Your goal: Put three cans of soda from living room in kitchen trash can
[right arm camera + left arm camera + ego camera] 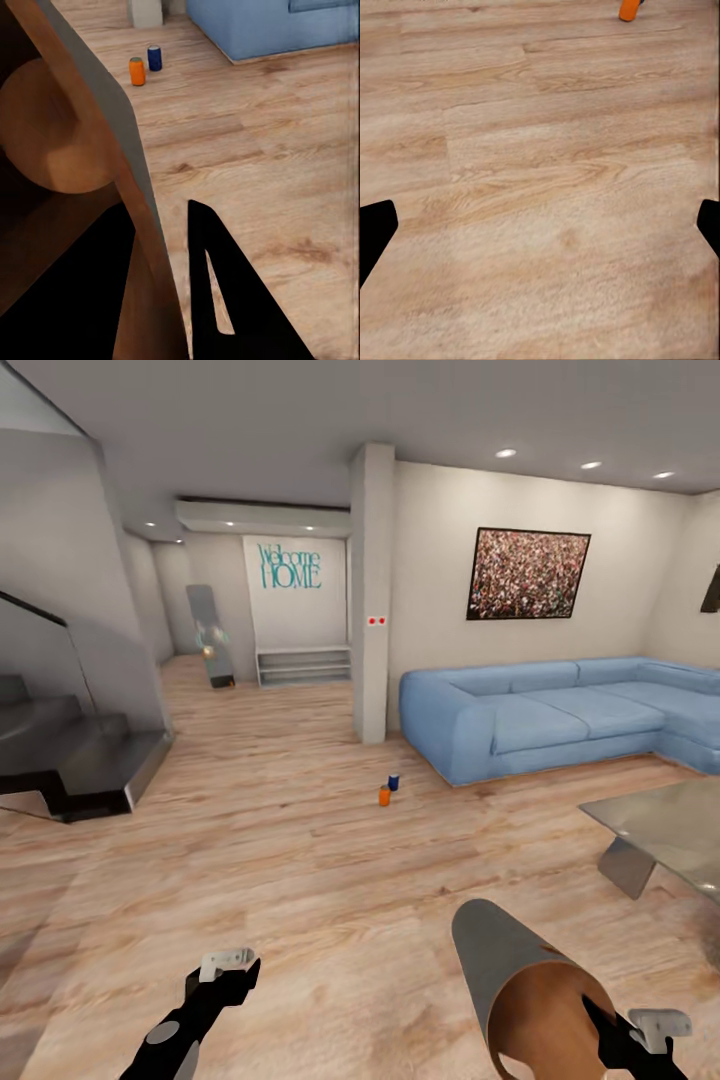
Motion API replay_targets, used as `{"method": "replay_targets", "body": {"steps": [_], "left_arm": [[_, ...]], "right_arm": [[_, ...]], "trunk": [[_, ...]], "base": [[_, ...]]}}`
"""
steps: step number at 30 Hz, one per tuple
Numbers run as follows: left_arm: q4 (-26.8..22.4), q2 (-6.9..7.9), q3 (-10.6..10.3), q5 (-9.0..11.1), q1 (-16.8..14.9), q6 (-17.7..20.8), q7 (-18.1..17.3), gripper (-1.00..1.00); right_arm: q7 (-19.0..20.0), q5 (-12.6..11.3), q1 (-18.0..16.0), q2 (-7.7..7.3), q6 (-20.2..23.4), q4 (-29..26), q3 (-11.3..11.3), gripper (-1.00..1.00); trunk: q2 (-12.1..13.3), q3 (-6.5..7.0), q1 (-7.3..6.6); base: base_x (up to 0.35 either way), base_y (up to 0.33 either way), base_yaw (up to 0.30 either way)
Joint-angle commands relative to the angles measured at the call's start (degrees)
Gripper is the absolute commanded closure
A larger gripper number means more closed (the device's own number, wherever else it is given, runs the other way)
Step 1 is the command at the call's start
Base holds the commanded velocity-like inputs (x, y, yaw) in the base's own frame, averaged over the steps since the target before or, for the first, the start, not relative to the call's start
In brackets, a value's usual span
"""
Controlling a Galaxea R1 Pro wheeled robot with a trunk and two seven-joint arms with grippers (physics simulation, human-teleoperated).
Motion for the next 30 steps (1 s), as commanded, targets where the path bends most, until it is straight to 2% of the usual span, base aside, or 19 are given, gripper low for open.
{"method": "replay_targets", "body": {"steps": [1,13,18,22,30], "left_arm": [[0.0,0.0,0.0,0.0,0.0,0.0,0.0,-1.0],[0.0,0.0,-0.02,-0.08,0.0,0.0,0.05,-1.0],[0.0,0.0,-0.01,-0.08,0.0,0.0,0.07,-1.0],[0.0,0.0,0.01,-0.02,0.0,-0.45,0.02,-1.0],[0.0,0.0,0.1,-0.02,0.0,-2.28,-0.04,-1.0]], "right_arm": [[0.41,-0.55,-0.03,0.01,0.03,-0.1,-0.1,1.0],[0.37,-0.55,-0.03,0.01,0.1,-0.1,-0.02,1.0],[0.61,-0.55,-0.03,0.1,0.07,-0.1,0.01,1.0],[0.45,-0.55,-0.03,0.9,0.11,-0.1,0.09,1.0],[0.51,-0.55,-0.03,1.09,0.12,-0.1,-0.26,1.0]], "trunk": [[0.0,0.05,0.0],[0.0,0.45,0.0],[0.0,0.49,0.0],[0.0,0.3,0.0],[0.0,-0.28,0.0]], "base": [[0.0,-0.289,-0.243],[0.0,-0.289,-0.241],[0.0,-0.281,-0.128],[0.0,-0.109,-0.097],[0.0,-0.016,-0.131]]}}
